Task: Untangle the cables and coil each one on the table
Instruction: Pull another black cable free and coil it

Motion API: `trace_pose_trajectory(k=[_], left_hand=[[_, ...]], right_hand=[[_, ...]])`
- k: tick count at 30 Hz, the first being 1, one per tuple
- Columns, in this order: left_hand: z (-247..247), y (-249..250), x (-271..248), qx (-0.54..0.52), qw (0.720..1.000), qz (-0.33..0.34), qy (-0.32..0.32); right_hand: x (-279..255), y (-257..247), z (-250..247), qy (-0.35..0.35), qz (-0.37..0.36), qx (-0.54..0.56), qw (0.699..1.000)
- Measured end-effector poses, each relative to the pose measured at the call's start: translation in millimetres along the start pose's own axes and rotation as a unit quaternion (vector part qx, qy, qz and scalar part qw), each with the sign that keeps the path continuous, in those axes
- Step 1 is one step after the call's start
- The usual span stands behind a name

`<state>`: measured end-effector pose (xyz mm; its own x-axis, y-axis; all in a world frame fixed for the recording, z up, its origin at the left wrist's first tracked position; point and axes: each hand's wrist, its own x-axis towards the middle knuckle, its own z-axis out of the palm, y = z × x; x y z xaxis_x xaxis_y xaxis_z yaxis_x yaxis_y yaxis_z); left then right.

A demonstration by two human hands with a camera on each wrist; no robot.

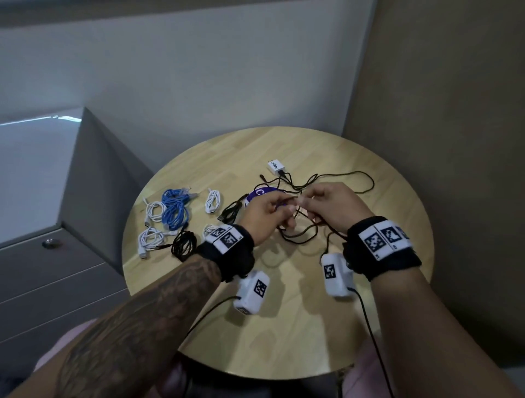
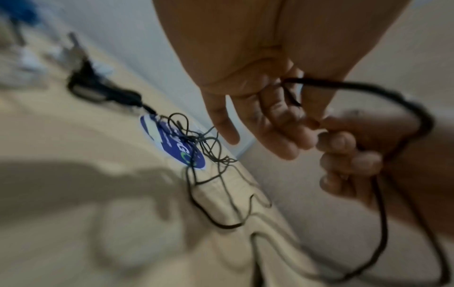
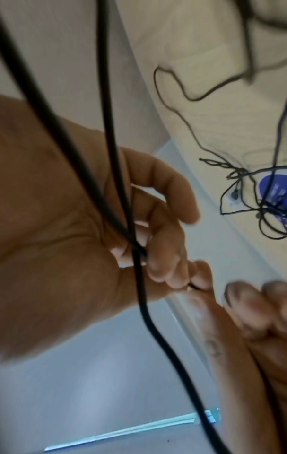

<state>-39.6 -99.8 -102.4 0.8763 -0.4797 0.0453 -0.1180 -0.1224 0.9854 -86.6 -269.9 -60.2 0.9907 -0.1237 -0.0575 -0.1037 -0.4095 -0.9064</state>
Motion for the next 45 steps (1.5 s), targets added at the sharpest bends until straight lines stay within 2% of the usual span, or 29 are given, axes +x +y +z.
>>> trace_pose_trajectory(k=[4, 6, 8, 9, 11, 12, 13, 15, 18, 21, 24, 27, 29, 31, 32, 34, 36, 38, 40, 42, 43, 45], left_hand=[[-13, 10, -12, -0.041, 0.996, -0.028, 0.070], [-16, 14, -21, -0.059, 0.995, -0.041, 0.062], [-13, 17, -30, -0.099, 0.993, -0.056, 0.022], [-11, 19, -34, -0.152, 0.986, -0.064, 0.009], [-15, 26, -38, -0.298, 0.952, -0.072, 0.028], [-21, 29, -37, -0.340, 0.937, -0.071, 0.051], [-29, 31, -36, -0.342, 0.934, -0.070, 0.071], [-43, 30, -38, -0.266, 0.958, -0.074, 0.080], [-50, 18, -48, -0.127, 0.987, -0.089, 0.040], [-44, 3, -60, -0.014, 0.997, -0.019, 0.069], [-43, -5, -63, 0.008, 0.994, 0.000, 0.108], [-47, -5, -65, 0.009, 0.988, -0.008, 0.153], [-52, -6, -69, 0.106, 0.972, 0.043, 0.207], [-51, -2, -75, 0.183, 0.946, 0.128, 0.234], [-46, 4, -79, 0.167, 0.949, 0.153, 0.219], [-29, 11, -85, 0.099, 0.976, 0.144, 0.128], [-12, 8, -88, 0.079, 0.990, 0.109, 0.031], [1, -6, -87, 0.101, 0.992, 0.073, -0.027], [10, -25, -87, 0.109, 0.991, -0.010, -0.080], [17, -38, -90, 0.048, 0.988, -0.095, -0.108], [19, -42, -91, 0.022, 0.989, -0.099, -0.109], [15, -41, -88, 0.057, 0.995, -0.039, -0.075]], right_hand=[[-16, -26, -13, 0.006, -0.027, 0.149, 0.988], [-22, -39, -15, 0.004, -0.025, 0.213, 0.977], [-26, -48, -12, -0.008, -0.017, 0.249, 0.968], [-26, -50, -11, -0.005, -0.016, 0.251, 0.968], [-25, -49, -10, 0.028, -0.023, 0.210, 0.977], [-24, -47, -12, 0.051, -0.027, 0.175, 0.983], [-24, -45, -13, 0.069, -0.030, 0.151, 0.986], [-25, -44, -15, 0.087, -0.044, 0.147, 0.984], [-26, -50, -14, 0.113, -0.064, 0.184, 0.974], [-25, -56, -15, 0.089, -0.031, 0.308, 0.947], [-25, -61, -15, 0.063, -0.007, 0.386, 0.920], [-27, -64, -18, 0.112, -0.016, 0.356, 0.928], [-28, -64, -19, 0.104, -0.008, 0.398, 0.912], [-30, -65, -13, 0.066, 0.007, 0.477, 0.876], [-31, -66, -8, 0.048, 0.013, 0.503, 0.863], [-33, -70, 6, 0.016, 0.017, 0.536, 0.844], [-34, -75, 18, -0.012, 0.022, 0.571, 0.820], [-35, -82, 24, -0.027, 0.018, 0.599, 0.800], [-37, -89, 21, -0.025, 0.000, 0.630, 0.776], [-37, -95, 12, -0.011, -0.022, 0.658, 0.752], [-36, -96, 6, 0.000, -0.033, 0.659, 0.751], [-35, -93, -5, 0.041, -0.050, 0.623, 0.780]])
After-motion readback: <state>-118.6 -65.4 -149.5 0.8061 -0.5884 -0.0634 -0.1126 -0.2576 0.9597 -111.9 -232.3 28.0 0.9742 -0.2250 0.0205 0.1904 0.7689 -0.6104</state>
